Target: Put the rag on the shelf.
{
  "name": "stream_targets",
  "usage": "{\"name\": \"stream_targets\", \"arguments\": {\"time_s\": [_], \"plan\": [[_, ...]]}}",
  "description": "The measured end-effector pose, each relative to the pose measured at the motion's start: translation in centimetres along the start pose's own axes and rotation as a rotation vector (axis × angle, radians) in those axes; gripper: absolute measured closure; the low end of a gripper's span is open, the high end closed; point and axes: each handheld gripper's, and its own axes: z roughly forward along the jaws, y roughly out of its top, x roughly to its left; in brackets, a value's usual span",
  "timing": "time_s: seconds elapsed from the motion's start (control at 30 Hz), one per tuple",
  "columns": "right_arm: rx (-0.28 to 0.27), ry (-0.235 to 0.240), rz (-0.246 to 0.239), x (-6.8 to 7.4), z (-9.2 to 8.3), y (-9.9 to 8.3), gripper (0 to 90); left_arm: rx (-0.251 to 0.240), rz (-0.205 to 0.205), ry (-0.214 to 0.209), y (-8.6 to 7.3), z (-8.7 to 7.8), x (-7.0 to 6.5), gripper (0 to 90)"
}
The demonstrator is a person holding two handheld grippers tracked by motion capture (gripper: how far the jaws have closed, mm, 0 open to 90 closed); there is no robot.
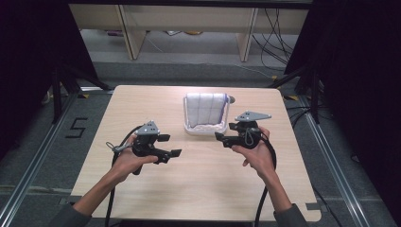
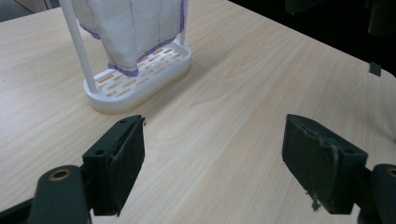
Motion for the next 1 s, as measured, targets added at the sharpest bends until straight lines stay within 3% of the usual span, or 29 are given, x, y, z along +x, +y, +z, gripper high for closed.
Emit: {"name": "stream_targets", "arguments": {"time_s": [0.13,0.17,0.23,0.37,0.4,0.6,0.63,0.67,0.7,0.73,0.9,1.0], "plan": [[0.002,0.008,-0.024,0.3,0.1,-0.3,30.5,0.007,-0.001,-0.004,-0.9,0.1,-0.3,20.3],[0.004,0.007,0.007,0.7,0.2,-0.4,30.5,0.009,-0.002,-0.011,-1.1,0.2,-0.4,20.2],[0.003,0.004,-0.03,0.6,0.2,-0.6,30.4,0.029,0.0,-0.016,-1.6,0.4,-0.6,20.2],[0.007,0.007,-0.003,1.3,0.3,-1.3,30.4,0.039,0.0,-0.018,-2.3,0.6,-0.8,19.8],[0.009,0.0,-0.024,1.3,0.3,-1.6,30.4,0.041,-0.002,-0.016,-2.5,0.6,-0.8,19.8],[0.035,0.013,-0.019,2.4,0.7,-3.7,30.4,0.04,-0.004,-0.008,-3.7,0.5,-1.0,19.5],[0.027,0.006,-0.041,2.3,0.7,-4.0,30.4,0.043,0.003,-0.008,-3.9,0.4,-1.0,19.5],[0.025,0.021,-0.022,2.6,0.7,-4.3,30.4,0.045,0.0,-0.01,-4.1,0.3,-1.1,19.4],[0.023,0.012,-0.044,2.6,0.5,-4.6,30.4,0.045,0.002,-0.014,-4.3,0.3,-1.0,19.4],[0.04,0.021,-0.023,2.9,0.4,-4.8,30.4,0.043,-0.004,-0.016,-4.6,0.2,-1.1,19.3],[0.035,0.028,-0.037,3.2,0.2,-6.6,29.8,0.047,-0.007,-0.008,-5.5,-0.2,-1.0,19.3],[0.047,0.039,-0.014,3.6,0.1,-7.4,29.3,0.047,-0.009,0.0,-6.2,-0.2,-1.0,19.4]]}}
